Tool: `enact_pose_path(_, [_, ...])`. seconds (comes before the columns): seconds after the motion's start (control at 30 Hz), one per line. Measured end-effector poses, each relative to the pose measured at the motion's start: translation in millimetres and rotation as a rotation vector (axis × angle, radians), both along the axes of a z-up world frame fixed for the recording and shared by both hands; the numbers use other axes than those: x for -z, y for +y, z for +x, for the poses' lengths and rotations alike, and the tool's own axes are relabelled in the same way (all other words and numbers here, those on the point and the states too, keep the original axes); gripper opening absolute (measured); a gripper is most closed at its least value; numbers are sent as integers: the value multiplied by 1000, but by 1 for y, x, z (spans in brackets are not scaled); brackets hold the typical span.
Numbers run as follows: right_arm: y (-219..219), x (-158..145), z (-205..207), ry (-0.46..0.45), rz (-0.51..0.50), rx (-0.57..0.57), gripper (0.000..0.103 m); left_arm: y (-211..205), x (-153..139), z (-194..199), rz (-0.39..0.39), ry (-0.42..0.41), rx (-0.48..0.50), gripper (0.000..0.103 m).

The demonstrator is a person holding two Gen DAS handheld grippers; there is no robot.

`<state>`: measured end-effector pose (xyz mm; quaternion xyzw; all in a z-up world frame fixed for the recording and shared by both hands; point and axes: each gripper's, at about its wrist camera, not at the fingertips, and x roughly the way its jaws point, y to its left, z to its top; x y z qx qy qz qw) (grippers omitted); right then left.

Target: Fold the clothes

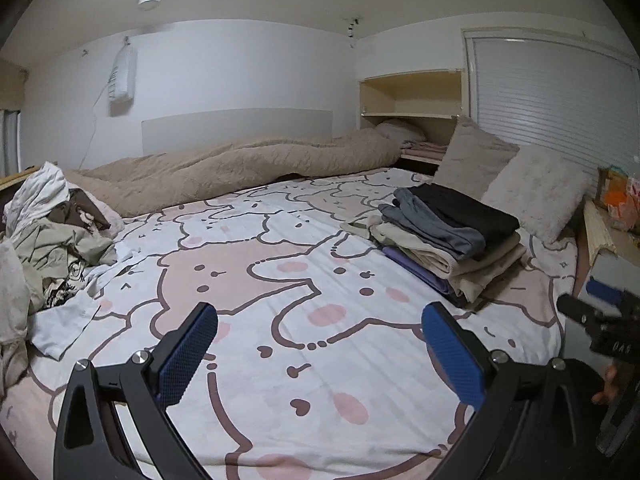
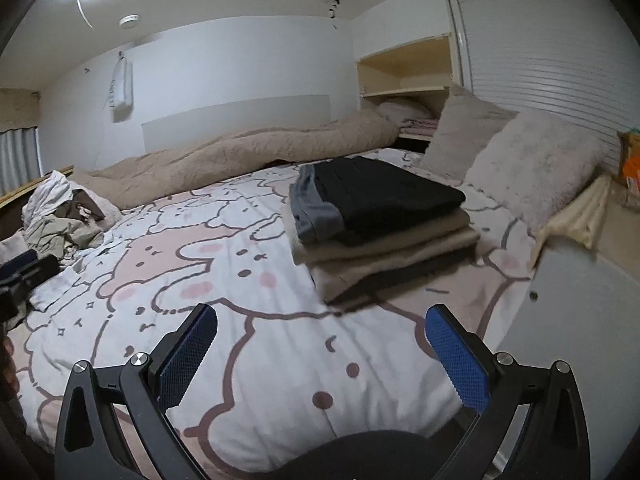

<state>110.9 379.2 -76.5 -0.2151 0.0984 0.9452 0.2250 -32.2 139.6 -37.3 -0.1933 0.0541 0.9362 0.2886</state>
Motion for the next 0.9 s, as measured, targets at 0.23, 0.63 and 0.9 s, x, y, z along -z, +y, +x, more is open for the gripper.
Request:
enact_pose_path(0.23, [-1, 5, 9, 28, 1, 68, 103, 6, 2, 3, -27, 24, -3, 103])
enact_pose_path(0.63, [1, 9, 14, 32, -29, 71, 103, 5, 2, 3, -15, 15, -6, 103])
enact_pose_path(0.9, [-1, 9, 15, 30, -30, 62, 103, 7, 2, 5, -24, 28, -2, 103])
